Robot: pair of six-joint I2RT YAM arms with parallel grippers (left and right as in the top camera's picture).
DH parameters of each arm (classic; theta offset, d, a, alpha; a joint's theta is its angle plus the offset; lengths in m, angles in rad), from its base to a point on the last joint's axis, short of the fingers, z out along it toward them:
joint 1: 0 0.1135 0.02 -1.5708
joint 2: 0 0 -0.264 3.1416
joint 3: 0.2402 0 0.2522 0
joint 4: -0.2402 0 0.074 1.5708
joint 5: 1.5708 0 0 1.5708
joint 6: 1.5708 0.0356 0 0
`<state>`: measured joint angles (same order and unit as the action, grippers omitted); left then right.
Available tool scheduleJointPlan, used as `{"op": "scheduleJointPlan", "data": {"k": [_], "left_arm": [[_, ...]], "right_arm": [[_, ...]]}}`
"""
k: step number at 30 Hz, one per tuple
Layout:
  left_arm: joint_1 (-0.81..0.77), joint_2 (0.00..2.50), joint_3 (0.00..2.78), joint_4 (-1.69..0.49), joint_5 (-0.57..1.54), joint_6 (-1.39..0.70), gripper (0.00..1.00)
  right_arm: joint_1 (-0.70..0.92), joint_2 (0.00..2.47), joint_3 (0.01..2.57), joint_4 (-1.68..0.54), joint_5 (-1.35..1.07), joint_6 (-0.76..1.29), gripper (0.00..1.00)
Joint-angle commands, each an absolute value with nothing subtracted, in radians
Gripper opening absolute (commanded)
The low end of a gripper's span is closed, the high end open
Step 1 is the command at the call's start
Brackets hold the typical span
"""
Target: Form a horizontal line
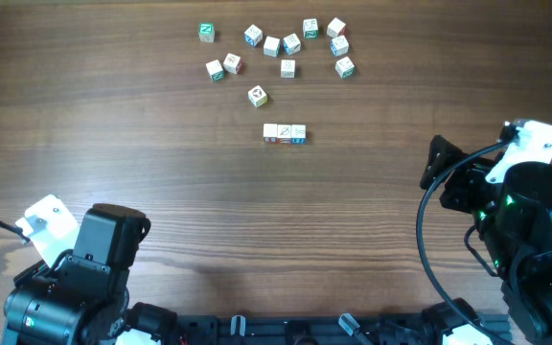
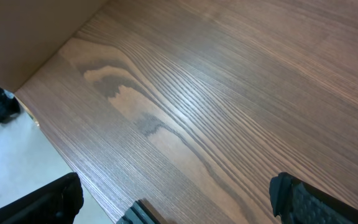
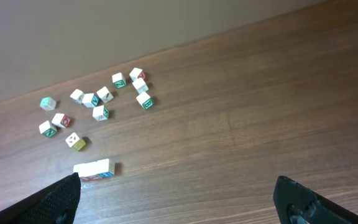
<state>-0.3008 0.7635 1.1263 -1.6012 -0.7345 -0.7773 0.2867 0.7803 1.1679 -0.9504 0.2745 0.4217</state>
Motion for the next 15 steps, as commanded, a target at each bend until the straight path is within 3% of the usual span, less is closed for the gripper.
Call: {"op": "scheduleJointPlan", "data": {"k": [1, 15], "left_arm": [[-0.298, 0.758, 1.127, -1.602, -0.730, -0.801, 1.00], [-0.298, 0.758, 1.127, -1.602, -0.730, -0.801, 1.00]], "right_arm": [[0.287, 0.776, 1.185, -0.953, 0.292, 0.422, 1.00], [0.287, 0.799, 1.185, -0.955, 0.292, 0.422, 1.00]]}}
